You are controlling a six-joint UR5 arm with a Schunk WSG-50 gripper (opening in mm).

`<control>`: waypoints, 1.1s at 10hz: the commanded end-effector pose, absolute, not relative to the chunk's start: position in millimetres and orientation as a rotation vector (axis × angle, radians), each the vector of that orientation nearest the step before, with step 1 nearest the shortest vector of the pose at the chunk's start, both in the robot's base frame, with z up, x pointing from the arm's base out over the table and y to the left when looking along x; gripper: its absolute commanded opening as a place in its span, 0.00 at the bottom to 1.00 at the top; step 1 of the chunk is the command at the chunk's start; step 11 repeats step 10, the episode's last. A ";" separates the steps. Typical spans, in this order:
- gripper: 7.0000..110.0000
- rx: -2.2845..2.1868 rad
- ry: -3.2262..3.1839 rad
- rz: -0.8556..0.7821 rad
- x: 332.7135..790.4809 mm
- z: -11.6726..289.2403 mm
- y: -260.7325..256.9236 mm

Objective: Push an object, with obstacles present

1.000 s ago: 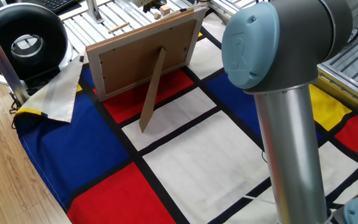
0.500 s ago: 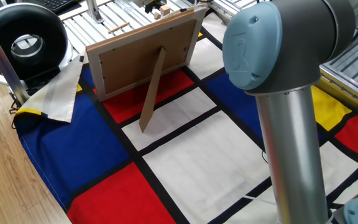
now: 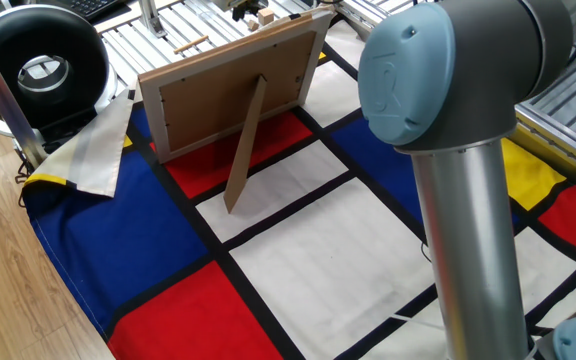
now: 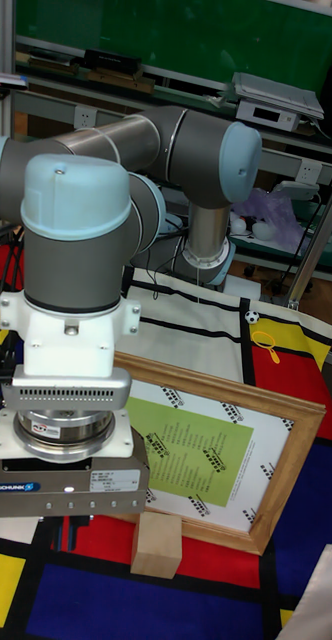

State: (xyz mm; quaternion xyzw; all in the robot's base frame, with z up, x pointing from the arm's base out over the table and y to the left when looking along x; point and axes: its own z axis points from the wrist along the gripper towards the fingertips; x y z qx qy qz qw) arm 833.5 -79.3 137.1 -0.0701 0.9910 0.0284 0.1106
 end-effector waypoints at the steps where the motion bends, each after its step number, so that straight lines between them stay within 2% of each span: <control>1: 0.00 -0.204 2.915 0.095 832.6 139.3 -77.3; 11: 0.00 -0.196 2.915 0.104 834.7 139.6 -74.9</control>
